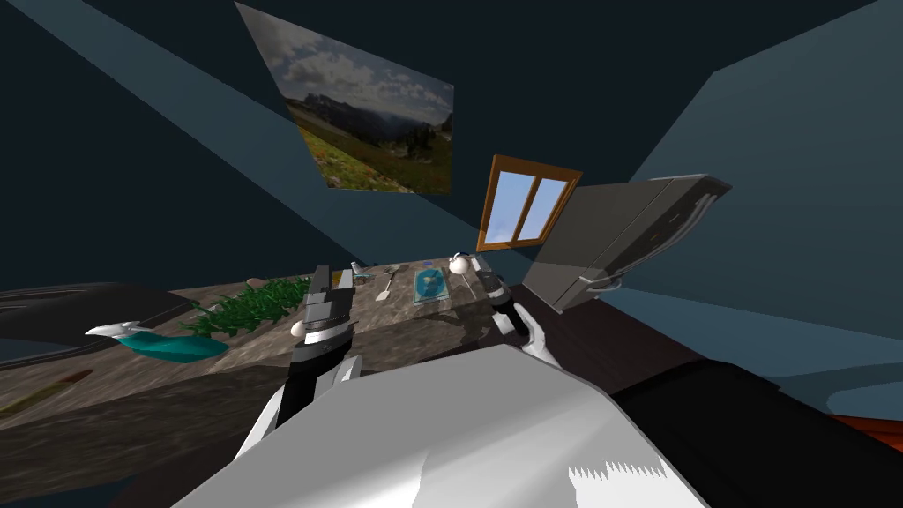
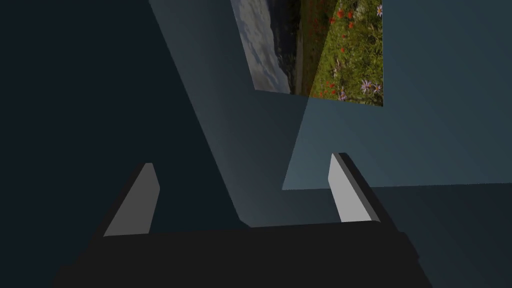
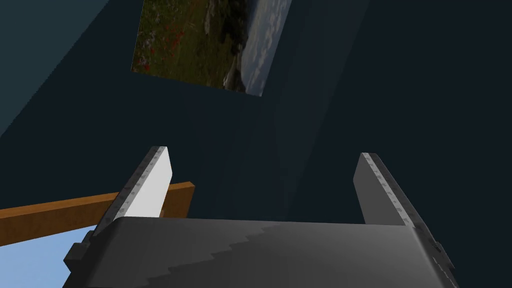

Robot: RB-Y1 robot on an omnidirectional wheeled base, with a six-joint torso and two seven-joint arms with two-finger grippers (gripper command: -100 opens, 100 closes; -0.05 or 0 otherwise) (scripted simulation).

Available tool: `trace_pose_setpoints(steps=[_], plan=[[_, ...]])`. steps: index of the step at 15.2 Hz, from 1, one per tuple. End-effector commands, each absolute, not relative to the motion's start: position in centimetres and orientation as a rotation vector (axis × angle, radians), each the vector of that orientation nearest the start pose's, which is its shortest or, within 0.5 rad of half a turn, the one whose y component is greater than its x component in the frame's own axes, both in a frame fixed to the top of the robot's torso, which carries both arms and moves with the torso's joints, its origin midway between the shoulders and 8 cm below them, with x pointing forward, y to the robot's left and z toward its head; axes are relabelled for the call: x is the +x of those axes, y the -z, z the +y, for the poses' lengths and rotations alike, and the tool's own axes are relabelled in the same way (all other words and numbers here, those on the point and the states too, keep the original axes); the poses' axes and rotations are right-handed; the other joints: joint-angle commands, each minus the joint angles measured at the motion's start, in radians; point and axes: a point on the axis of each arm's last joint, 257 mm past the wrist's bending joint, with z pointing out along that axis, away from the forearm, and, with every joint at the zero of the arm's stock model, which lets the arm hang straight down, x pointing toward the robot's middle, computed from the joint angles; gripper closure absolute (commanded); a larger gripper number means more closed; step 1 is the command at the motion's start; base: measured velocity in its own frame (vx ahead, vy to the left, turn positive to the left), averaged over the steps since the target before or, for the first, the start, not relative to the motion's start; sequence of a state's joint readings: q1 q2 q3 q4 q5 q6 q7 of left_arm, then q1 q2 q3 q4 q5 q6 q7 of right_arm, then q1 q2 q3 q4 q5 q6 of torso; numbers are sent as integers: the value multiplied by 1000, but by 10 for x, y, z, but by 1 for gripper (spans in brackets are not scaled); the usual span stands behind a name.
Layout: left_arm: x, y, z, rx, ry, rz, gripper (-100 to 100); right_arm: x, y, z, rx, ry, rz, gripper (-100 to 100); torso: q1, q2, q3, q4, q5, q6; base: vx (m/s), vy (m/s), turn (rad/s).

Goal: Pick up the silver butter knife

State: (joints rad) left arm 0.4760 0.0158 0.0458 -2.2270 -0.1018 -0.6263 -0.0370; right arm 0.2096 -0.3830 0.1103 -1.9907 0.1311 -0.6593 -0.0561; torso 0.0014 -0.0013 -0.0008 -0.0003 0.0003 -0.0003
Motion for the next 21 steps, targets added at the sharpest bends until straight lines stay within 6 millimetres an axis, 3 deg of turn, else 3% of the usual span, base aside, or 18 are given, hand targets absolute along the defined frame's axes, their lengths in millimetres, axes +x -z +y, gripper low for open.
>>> trace_pose_setpoints(steps=[1,2,4,5,7,8,10,11,21], plan=[[334,-31,273,-484,1194,630,0,400,12,-170,162,-1433,977,-100,0,0,0,0,0,0,9,26,9],[334,-31,273,-484,1194,630,0,404,16,-156,104,-1444,1022,-100,0,0,0,0,0,0,10,33,12],[334,-31,273,-484,1194,630,0,411,29,-161,127,-1431,1047,-100,1,0,0,0,0,0,8,30,7],[334,-31,273,-484,1194,630,0,417,38,-149,75,-1433,1102,-100,1,0,0,0,0,0,6,30,5],[334,-31,273,-484,1194,630,0,422,47,-153,92,-1425,1119,-100,1,0,0,0,0,0,7,26,8],[334,-31,273,-484,1194,630,0,428,57,-142,38,-1422,1176,-100,0,0,0,0,0,0,2,28,8],[334,-31,273,-484,1194,630,0,433,66,-147,56,-1412,1194,-100,1,0,0,0,0,0,4,26,8],[334,-31,273,-484,1194,630,0,438,75,-137,-2,-1406,1248,-100,0,0,0,0,0,0,7,30,8],[334,-31,273,-484,1194,630,0,472,141,-142,-94,-1306,1490,-100,1,0,0,0,0,0,10,34,10]])
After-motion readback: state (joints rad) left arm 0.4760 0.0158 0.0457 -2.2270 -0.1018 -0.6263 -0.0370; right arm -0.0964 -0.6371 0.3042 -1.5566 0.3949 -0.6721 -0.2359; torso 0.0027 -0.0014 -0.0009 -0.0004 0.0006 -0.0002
